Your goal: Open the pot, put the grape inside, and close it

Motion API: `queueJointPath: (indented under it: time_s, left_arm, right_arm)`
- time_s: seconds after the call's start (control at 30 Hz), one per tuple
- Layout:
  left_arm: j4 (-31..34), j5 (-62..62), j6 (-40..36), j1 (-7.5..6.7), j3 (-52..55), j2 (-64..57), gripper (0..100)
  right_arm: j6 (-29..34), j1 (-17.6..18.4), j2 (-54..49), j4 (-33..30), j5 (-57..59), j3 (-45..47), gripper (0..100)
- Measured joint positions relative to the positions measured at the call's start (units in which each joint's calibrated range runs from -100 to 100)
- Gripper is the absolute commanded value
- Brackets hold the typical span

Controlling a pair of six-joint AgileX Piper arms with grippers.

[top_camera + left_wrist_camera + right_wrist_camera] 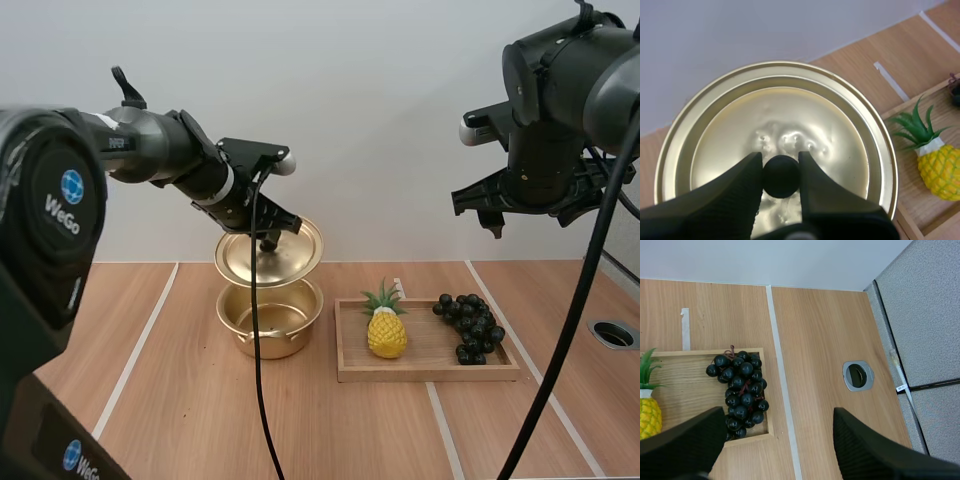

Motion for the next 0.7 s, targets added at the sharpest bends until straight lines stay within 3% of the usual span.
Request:
queueJointPath:
  time_s: [0.3,0.47,0.7]
  left_arm:
    - [2.45,-3.93,-0.99,0.00,-6.19,-11.87,1]
    - [6.34,-11.18,-6.53,0.00,-10.71,-17.70,1]
    - [6.85,-15.75,-11.70,0.00,-18.51,-23.77,1]
  right_arm:
    - [0.00,0.00,0.00,0.00,-0.15,0.00,100]
    - [-1.12,0.00,0.00,0.00,-0.83,0.00,100]
    - [-4.86,0.00,0.00,3.64,-0.83,0.00,100]
